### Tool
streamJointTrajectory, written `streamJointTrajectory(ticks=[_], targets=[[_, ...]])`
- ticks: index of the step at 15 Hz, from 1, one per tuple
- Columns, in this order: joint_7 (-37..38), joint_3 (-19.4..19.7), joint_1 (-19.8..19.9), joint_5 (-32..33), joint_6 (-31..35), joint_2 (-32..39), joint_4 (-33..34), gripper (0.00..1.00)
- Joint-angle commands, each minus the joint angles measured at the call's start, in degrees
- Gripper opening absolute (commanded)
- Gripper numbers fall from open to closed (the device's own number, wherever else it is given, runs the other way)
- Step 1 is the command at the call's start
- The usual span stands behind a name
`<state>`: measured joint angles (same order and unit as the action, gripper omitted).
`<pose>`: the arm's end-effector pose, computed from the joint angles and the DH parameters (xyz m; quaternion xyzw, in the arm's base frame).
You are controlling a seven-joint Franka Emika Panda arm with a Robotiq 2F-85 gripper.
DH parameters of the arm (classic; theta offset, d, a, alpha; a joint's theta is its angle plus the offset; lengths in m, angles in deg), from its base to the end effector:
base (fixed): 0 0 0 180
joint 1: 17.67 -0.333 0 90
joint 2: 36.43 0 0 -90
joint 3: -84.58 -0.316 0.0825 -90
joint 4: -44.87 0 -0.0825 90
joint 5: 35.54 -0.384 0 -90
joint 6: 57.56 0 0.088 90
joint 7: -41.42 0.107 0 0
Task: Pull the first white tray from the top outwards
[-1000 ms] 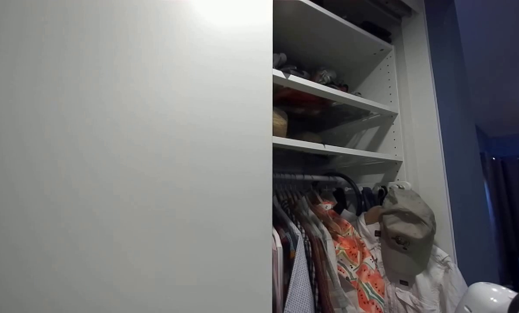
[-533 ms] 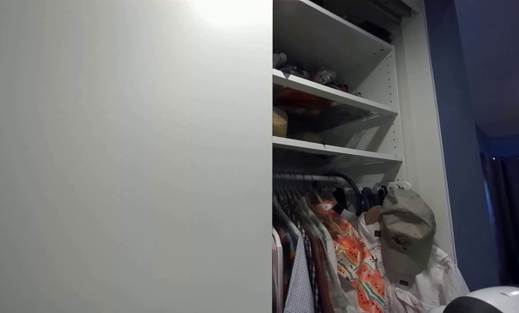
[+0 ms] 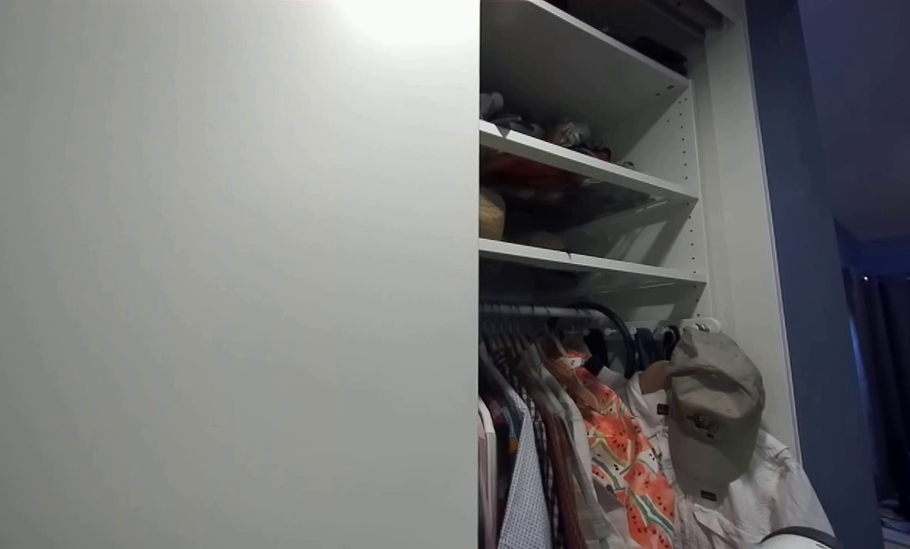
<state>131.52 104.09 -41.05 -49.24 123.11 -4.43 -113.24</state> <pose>0.3314 -0.0321 0.0618 0.6528 -0.7489 0.0345 0.1081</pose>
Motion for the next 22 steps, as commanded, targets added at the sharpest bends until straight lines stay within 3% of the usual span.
streamJointTrajectory(ticks=[1, 4, 7, 10, 13, 18, 22], targets=[[-3.14, -0.54, 0.35, -1.45, 3.99, 0.87, 0.24, 1.0], [-9.52, -6.4, 6.79, -0.84, 16.63, 2.81, 0.29, 1.0], [-12.47, -15.46, 17.84, 0.86, 29.46, 6.5, 0.34, 1.0], [-14.8, -20.26, 26.17, 4.16, 42.01, 12.34, 0.2, 1.0], [-17.34, -21.34, 31.0, 6.34, 52.4, 17.73, 0.06, 1.0], [-22.35, -20.75, 35.37, 8.87, 63.14, 20.59, 0.06, 1.0], [-25.19, -20.85, 39.32, 13.68, 61.35, 18.13, 3.07, 1.0]])
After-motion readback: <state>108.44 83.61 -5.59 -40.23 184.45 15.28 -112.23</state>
